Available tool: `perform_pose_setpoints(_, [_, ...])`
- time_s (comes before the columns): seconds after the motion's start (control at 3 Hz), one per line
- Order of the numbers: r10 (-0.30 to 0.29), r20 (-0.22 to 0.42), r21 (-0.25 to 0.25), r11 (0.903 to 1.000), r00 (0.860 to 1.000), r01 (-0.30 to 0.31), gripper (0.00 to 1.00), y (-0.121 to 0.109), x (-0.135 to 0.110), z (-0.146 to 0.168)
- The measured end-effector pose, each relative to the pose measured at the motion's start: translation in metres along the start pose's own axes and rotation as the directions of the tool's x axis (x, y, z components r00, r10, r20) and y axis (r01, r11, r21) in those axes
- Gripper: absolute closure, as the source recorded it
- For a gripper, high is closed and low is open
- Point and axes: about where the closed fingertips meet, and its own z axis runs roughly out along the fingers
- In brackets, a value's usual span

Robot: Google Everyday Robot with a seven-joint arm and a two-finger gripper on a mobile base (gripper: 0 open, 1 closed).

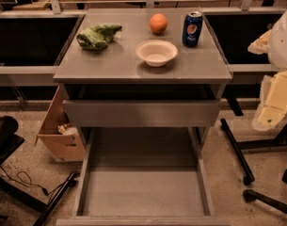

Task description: Place green jalapeno chip bag into middle drawer

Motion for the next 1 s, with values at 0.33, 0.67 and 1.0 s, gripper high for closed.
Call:
perform_pose_setpoints(0.33, [0.0, 0.0, 0.0, 1.0, 1.0, 0.0, 0.0, 0.0, 0.0, 0.0])
perform_pose_setpoints(0.67, [0.016, 0.069, 0.037, 0.9991, 0.997, -0.018, 0.0, -0.022, -0.027, 0.008])
perform_pose_setpoints(1.0, [0.019, 0.179, 0.107, 0.9935, 0.984, -0.038, 0.0, -0.059, -0.083, 0.019])
